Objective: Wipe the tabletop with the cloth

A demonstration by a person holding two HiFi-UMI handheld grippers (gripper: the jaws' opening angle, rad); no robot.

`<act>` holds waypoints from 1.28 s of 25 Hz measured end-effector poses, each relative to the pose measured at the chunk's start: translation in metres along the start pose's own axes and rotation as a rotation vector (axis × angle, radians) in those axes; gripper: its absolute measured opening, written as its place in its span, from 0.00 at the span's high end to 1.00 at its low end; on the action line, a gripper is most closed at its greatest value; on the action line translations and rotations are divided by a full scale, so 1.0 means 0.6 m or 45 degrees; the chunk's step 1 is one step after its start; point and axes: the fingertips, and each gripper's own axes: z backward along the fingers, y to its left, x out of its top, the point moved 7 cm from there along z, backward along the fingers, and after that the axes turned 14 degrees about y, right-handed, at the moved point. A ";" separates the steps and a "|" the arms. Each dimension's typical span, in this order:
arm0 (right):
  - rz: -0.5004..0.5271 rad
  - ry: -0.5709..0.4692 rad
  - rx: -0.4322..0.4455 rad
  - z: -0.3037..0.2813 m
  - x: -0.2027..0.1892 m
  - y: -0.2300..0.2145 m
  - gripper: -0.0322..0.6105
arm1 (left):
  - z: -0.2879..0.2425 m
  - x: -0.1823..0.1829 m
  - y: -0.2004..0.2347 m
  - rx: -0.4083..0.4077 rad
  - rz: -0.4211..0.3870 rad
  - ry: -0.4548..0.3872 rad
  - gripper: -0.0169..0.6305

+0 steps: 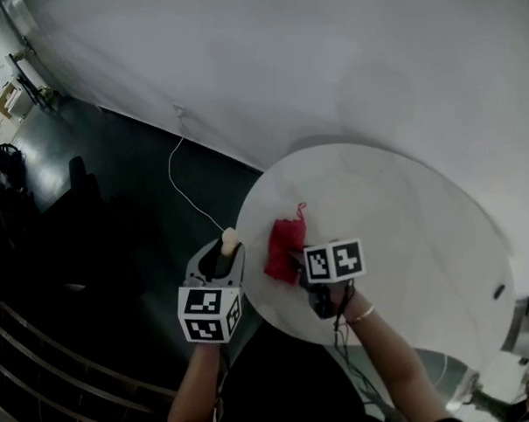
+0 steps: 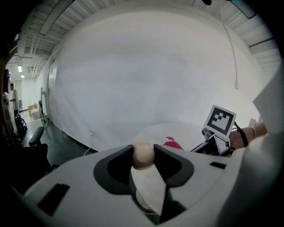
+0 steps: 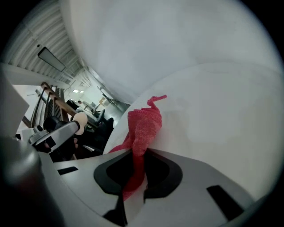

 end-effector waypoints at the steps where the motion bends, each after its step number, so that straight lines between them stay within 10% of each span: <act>1: -0.030 -0.007 -0.015 0.012 -0.010 -0.019 0.87 | -0.005 0.003 -0.014 -0.020 -0.017 0.001 0.75; 22: -0.633 -0.256 -0.362 0.271 -0.300 -0.348 0.87 | -0.061 0.022 -0.287 -0.341 -0.366 0.067 0.75; 32: -0.674 -0.586 -0.263 0.392 -0.368 -0.313 0.87 | -0.085 0.011 -0.342 -0.351 -0.451 0.129 0.75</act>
